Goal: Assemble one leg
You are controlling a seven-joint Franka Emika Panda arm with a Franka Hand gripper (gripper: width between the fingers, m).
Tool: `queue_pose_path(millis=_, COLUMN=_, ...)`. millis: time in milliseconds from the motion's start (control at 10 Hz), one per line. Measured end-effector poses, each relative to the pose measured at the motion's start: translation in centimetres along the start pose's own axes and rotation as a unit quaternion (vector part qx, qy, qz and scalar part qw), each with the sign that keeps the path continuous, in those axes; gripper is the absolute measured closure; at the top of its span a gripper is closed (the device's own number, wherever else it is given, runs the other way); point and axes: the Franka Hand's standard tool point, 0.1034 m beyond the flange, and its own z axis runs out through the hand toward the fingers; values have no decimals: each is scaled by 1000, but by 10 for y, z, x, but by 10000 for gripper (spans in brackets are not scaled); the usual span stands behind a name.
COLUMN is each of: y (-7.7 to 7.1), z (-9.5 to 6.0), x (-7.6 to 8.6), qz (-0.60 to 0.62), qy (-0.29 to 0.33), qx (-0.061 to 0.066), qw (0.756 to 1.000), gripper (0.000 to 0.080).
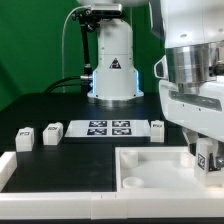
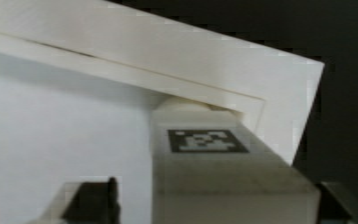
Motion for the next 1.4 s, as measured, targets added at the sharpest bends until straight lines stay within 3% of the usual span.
queue_pose_path(millis=100, y=0, z=0, x=0, qz=-1, qy=0, qx=0, qw=1000, gripper=193)
queue_pose_path(millis=400, y=0, z=0, x=-1, qz=-159, qy=1, qx=-1, qw=987, gripper=152)
queue_pose_path(millis=500, y=0, z=0, x=-1, qz=-233, qy=1, qx=-1, qw=972, gripper=152)
queue_pose_path(millis=700, y=-3, z=-1, x=-3, qz=-363, qy=3, qx=-1, qw=932, gripper=150)
queue_pose_path(millis=1100, y=-5, z=-3, x=-3, qz=-563, qy=8, qx=-15, qw=826, gripper=150)
queue_pose_path(millis=1300, y=-5, z=-4, x=2, qz=-665, qy=12, qx=-23, qw=746, gripper=150)
queue_pose_path(millis=1400, y=-5, z=-4, x=2, qz=-674, qy=12, qx=-23, qw=738, gripper=150)
